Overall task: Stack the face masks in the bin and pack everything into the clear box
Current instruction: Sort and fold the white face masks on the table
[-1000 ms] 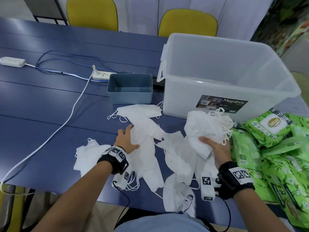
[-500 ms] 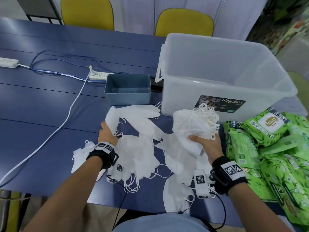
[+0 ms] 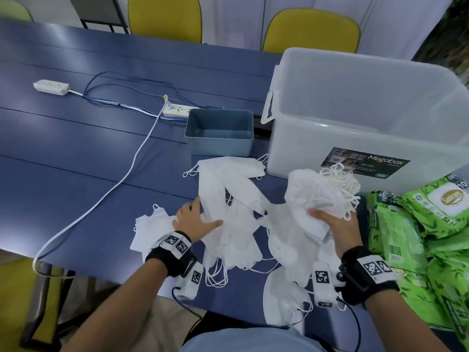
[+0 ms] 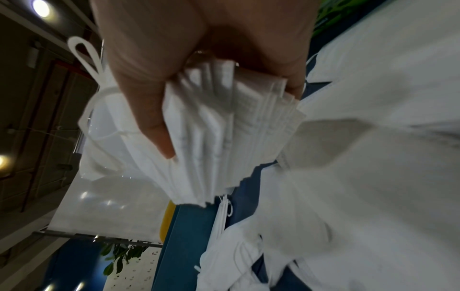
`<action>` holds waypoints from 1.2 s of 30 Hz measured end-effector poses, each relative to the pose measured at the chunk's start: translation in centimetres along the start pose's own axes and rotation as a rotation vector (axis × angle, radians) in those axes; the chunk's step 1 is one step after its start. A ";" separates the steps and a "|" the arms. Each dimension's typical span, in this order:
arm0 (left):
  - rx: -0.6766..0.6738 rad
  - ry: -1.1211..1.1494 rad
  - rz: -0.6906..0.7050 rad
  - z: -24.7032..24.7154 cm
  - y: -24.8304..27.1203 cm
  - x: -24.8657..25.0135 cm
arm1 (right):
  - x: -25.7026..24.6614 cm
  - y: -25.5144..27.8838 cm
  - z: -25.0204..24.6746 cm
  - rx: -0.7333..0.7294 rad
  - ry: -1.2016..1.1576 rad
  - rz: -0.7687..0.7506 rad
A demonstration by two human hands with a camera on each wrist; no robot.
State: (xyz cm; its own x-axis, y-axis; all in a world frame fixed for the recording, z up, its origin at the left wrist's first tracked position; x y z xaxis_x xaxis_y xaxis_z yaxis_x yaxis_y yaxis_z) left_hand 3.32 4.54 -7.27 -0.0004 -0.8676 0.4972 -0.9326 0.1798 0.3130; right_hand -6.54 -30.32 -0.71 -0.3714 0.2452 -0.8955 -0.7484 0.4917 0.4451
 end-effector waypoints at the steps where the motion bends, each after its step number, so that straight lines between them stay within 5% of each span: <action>1: -0.052 -0.028 -0.004 0.8 1.0 0.6 | -0.1 0.2 0.3 -0.005 0.008 -0.005; 4: -0.160 -0.118 0.016 3.1 3.0 2.4 | 0.0 0.3 1.5 0.004 -0.001 0.000; 8: -0.073 -0.186 0.097 3.8 3.0 4.3 | 0.4 0.1 3.2 -0.025 0.010 0.023; 20: 0.051 0.507 0.263 3.1 2.1 9.1 | -0.8 0.2 2.0 -0.015 0.034 -0.029; 27: -0.075 0.738 0.472 1.4 2.3 13.9 | -1.5 0.5 -0.2 0.034 0.019 -0.050; 32: -0.114 0.720 0.520 -0.4 1.6 12.1 | -2.1 0.6 -2.7 0.113 -0.050 -0.048; 36: -0.083 0.682 0.409 -0.8 1.0 8.0 | -1.9 0.6 -4.4 0.161 -0.064 -0.040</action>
State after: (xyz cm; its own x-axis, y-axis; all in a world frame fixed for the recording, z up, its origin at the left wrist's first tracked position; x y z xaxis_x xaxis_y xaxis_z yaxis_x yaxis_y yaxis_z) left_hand 2.66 -1.84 -2.31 -0.0904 -0.2554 0.9626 -0.8762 0.4799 0.0450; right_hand -8.71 -34.13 1.23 -0.3036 0.2725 -0.9130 -0.6627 0.6281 0.4078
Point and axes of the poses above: each hand's wrist, its own y-axis away from the middle knuckle, its own z-axis out of the palm, x = y × z, the point moved 5 cm from there along -y, towards the middle knuckle, and after that the axes turned 10 degrees about z, right-handed, at the moved point
